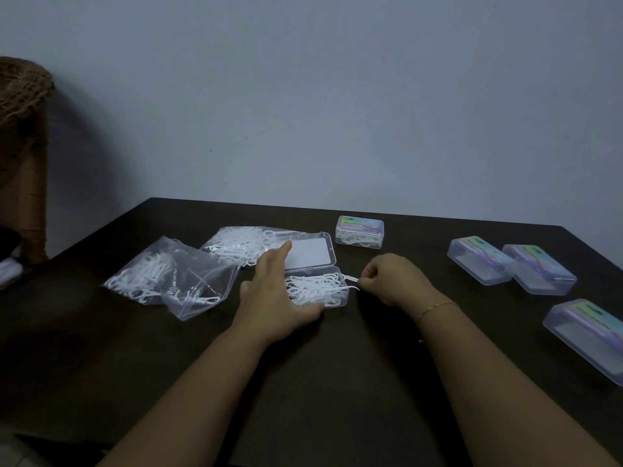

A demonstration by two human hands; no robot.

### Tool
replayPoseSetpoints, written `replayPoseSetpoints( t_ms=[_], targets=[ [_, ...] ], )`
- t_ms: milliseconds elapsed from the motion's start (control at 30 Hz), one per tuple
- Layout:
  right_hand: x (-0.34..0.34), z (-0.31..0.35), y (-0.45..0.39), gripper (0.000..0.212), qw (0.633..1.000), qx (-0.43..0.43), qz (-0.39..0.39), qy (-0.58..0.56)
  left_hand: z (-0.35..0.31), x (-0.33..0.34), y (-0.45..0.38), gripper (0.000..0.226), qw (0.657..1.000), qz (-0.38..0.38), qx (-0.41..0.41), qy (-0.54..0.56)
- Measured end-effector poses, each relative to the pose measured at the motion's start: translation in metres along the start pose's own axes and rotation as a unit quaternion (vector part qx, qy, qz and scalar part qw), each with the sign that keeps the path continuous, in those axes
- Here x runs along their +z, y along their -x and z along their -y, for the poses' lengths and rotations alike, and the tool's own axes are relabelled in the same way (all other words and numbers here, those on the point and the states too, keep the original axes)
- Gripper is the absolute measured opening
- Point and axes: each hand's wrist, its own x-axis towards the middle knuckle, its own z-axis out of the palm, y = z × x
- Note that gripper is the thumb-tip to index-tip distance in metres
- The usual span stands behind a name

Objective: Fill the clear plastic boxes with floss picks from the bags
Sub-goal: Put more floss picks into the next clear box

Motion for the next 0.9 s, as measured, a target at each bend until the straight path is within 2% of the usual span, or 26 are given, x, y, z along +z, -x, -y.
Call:
replayPoseSetpoints(
  t_ms=[133,300,467,567,700,800,900],
  targets=[
    [-0.002,0.004,-0.003,0.018,0.998,0.032,0.041,0.038,0.000,-0.001,0.000,0.111,1.000,0.003,0.002,-0.004],
    [-0.007,0.001,0.004,0.027,0.990,0.051,0.033,0.124,0.000,-0.001,0.000,0.112,1.000,0.011,0.010,-0.001],
    [-0.013,-0.005,0.008,0.023,0.995,0.061,0.039,0.074,-0.004,-0.003,0.002,0.110,0.999,0.016,0.034,0.007],
    [-0.017,-0.001,0.011,0.017,1.000,0.017,-0.004,0.005,-0.005,-0.003,0.002,0.111,0.999,0.013,0.051,0.013],
    [-0.018,0.016,0.025,0.012,0.991,-0.092,-0.086,-0.033,-0.005,0.001,-0.002,0.114,0.997,0.020,0.074,0.030],
    [-0.009,0.026,0.030,0.009,0.986,-0.139,-0.089,-0.021,-0.004,0.002,-0.001,0.115,0.995,0.030,0.077,0.048],
    [-0.003,0.027,0.026,0.018,0.987,-0.149,-0.058,0.001,-0.004,0.002,-0.001,0.116,0.995,0.038,0.074,0.047]
  ],
)
